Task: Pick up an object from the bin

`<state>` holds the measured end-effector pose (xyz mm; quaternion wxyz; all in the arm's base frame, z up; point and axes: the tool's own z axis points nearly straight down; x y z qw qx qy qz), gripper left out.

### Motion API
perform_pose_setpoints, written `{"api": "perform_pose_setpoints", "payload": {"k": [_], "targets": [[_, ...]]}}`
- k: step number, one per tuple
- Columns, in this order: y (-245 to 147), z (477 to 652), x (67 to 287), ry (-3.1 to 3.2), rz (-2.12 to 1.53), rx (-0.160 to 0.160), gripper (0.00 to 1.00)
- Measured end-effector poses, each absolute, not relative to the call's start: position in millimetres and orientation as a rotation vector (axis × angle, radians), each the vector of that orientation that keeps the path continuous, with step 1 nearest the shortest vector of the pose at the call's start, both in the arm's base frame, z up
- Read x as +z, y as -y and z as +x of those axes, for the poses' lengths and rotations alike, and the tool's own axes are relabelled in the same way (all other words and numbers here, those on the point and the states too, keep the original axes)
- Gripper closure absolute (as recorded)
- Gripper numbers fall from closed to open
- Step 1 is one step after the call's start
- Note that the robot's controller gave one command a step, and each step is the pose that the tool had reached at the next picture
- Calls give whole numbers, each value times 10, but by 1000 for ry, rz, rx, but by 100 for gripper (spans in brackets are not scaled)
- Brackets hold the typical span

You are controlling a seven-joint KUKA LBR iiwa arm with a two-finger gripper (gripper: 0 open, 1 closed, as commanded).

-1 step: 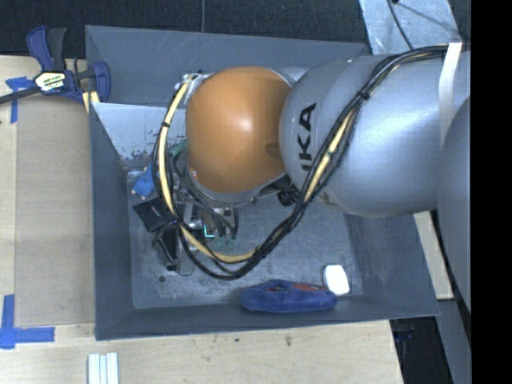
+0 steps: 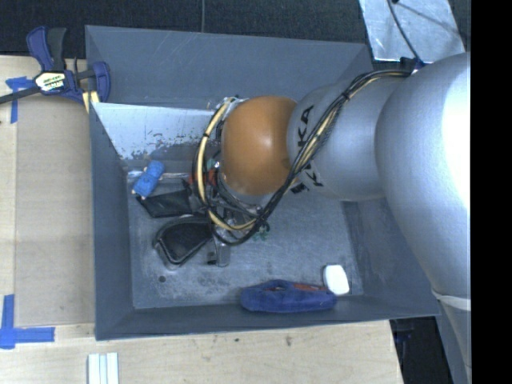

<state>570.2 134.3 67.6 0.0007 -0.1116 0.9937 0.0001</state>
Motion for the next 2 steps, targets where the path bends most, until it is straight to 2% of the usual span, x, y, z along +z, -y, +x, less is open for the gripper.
{"api": "perform_pose_setpoints", "payload": {"k": [1, 2], "targets": [[-1349, 5714, 688, -3118, -349, 3, 0], [-1679, 5624, 710, -2965, -1012, 2, 0]]}}
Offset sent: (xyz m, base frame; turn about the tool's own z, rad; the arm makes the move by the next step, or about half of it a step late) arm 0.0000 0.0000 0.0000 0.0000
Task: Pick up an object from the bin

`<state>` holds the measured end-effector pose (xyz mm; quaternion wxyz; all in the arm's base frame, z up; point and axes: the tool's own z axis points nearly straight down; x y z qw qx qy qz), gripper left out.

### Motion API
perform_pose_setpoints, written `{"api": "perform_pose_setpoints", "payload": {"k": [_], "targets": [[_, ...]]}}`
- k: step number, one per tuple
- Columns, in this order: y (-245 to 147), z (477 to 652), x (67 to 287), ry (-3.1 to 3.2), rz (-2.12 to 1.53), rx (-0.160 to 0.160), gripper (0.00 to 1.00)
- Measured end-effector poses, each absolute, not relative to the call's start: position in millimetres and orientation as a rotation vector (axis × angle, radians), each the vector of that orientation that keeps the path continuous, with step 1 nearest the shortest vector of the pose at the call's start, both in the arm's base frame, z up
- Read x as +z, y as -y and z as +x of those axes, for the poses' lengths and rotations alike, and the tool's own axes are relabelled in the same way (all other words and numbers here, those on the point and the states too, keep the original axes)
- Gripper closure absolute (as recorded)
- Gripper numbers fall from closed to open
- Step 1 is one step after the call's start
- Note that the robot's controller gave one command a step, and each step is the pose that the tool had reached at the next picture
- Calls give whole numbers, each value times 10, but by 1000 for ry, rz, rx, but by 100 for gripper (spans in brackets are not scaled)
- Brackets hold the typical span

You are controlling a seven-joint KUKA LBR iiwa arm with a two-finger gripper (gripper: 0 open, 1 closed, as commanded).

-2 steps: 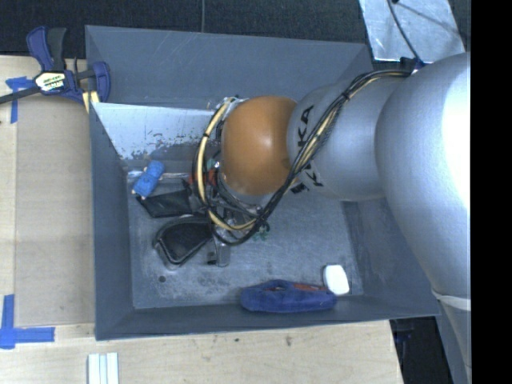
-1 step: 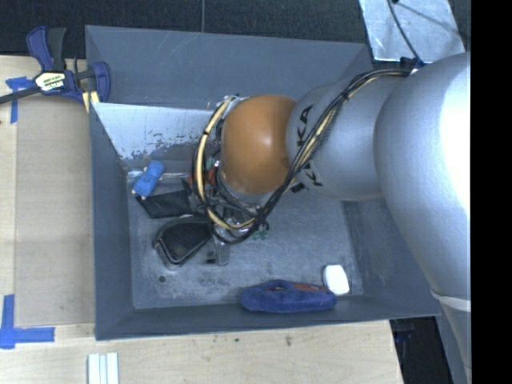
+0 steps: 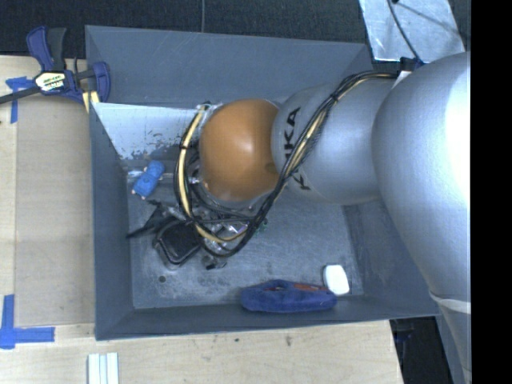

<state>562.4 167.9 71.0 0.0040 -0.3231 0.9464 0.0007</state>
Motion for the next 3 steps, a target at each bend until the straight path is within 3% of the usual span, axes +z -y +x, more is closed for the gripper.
{"api": "perform_pose_setpoints", "payload": {"k": [2, 3], "targets": [[-1673, 5641, 721, -2967, -1000, 5, 0], [-1681, 5658, 736, -2960, -996, 6, 100]]}}
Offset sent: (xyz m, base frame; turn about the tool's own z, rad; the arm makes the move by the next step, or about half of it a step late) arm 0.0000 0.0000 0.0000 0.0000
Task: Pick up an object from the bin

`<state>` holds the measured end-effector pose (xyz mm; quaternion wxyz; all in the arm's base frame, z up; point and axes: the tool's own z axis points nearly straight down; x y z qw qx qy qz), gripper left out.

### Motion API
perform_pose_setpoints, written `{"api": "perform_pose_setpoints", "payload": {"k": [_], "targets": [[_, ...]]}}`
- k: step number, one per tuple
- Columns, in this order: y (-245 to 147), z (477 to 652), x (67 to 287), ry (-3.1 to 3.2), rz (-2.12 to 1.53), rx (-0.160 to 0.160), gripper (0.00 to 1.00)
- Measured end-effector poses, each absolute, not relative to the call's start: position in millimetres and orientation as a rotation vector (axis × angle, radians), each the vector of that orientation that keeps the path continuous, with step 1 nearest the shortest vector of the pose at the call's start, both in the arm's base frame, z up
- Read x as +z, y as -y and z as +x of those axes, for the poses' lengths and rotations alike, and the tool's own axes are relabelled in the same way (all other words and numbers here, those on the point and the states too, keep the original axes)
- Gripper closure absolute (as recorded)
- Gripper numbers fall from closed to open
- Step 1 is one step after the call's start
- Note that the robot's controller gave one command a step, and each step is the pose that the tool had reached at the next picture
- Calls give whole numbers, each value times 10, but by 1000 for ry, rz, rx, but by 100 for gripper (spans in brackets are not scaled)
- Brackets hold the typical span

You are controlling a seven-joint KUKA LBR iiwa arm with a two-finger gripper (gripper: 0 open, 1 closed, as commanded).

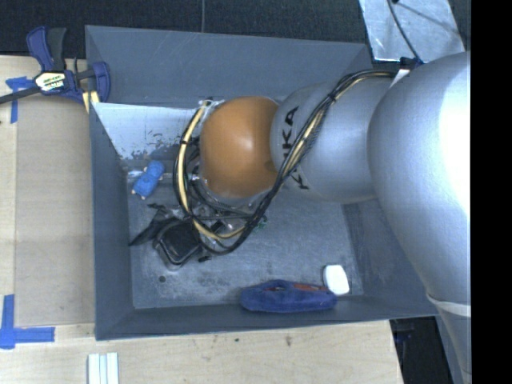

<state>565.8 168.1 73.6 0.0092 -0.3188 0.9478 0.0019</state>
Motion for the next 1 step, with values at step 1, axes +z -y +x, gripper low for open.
{"api": "perform_pose_setpoints", "payload": {"k": [1], "targets": [[-1676, 5654, 1077, -2980, -996, 0, 100]]}}
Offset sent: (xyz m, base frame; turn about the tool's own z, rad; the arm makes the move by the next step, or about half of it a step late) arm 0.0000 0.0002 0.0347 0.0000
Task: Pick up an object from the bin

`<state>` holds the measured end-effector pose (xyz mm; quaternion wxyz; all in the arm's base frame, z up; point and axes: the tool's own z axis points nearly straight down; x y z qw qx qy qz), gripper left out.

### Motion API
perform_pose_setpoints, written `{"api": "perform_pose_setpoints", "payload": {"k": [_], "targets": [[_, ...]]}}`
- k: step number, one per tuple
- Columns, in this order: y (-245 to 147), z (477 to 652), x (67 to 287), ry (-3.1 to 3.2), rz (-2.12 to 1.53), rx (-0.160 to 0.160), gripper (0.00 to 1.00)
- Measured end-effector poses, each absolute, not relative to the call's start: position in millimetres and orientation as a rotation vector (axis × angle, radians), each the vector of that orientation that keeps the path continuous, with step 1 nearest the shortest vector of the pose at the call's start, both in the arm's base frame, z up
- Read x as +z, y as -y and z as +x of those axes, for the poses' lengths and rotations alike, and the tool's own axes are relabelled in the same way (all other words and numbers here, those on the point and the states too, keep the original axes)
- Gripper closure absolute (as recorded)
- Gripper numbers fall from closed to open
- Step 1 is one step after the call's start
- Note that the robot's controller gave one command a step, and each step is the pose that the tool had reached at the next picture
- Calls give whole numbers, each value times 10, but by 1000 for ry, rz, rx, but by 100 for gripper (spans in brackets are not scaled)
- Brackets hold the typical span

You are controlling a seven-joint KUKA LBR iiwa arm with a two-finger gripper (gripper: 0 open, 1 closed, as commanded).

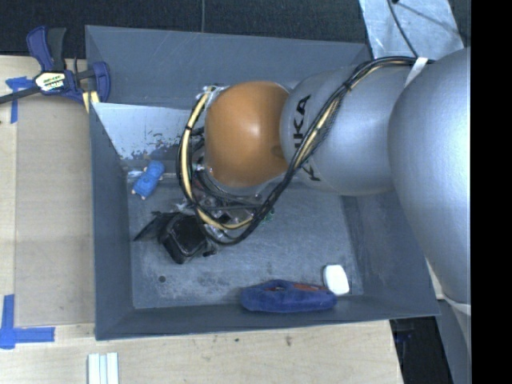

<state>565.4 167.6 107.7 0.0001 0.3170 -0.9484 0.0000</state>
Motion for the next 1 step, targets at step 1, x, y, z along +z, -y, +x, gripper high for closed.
{"api": "perform_pose_setpoints", "payload": {"k": [1], "targets": [[-1673, 5662, 1867, 2986, 992, 1, 100]]}}
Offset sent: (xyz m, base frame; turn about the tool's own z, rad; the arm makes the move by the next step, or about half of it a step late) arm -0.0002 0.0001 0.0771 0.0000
